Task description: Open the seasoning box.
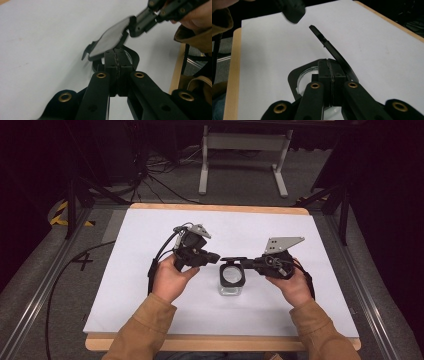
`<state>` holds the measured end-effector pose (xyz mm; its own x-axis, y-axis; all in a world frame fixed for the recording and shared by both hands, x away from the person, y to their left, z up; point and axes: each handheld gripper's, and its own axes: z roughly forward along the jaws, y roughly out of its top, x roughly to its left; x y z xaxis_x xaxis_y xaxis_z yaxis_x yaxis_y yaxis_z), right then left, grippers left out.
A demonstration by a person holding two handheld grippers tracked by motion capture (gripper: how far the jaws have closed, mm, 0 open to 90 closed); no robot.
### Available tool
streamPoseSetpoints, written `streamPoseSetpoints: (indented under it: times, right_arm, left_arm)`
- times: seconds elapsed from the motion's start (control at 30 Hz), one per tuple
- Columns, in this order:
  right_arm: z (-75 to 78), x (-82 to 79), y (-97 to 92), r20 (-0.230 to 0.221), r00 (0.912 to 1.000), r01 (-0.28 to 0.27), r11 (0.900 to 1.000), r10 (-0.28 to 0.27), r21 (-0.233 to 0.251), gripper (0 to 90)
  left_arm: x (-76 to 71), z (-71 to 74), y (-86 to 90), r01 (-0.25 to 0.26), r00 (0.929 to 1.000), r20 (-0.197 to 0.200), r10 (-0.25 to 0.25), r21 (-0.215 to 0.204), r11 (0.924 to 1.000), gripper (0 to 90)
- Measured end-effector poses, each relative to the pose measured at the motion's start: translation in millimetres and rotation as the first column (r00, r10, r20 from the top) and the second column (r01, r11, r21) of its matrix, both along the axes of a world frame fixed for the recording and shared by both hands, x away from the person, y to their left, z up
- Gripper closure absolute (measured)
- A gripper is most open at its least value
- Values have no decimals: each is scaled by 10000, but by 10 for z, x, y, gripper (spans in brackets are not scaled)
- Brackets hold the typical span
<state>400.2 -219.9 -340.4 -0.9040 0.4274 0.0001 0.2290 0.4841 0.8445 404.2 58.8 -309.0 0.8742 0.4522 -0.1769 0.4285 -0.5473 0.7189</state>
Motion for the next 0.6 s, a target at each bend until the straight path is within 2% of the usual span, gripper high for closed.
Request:
streamPoseSetpoints:
  times: [0.2,0.3,0.37,0.5,0.57,0.6]
  right_arm:
    - [31,93,2,144,9999,61,9995,-65,308,898]
    - [50,122,14,232,9996,142,9992,-151,370,897]
    - [41,140,15,305,9994,160,9994,-169,310,897]
    - [19,180,22,175,9994,285,9993,-290,256,897]
    - [15,190,27,163,9994,297,9993,-300,224,897]
    - [13,195,28,138,9995,296,9993,-299,227,897]
  left_arm:
    - [-155,-127,-18,359,9993,-42,-358,117,9993,895]
    - [-193,-218,-49,367,9993,-44,-370,-542,9979,896]
    - [-195,-301,-104,425,9990,-78,-431,-576,9974,896]
    - [-221,-431,-170,286,9996,38,-284,-703,9971,896]
    - [-228,-468,-184,223,9997,49,-219,-829,9963,896]
    - [-233,-493,-198,134,9999,108,-123,-1031,9946,896]
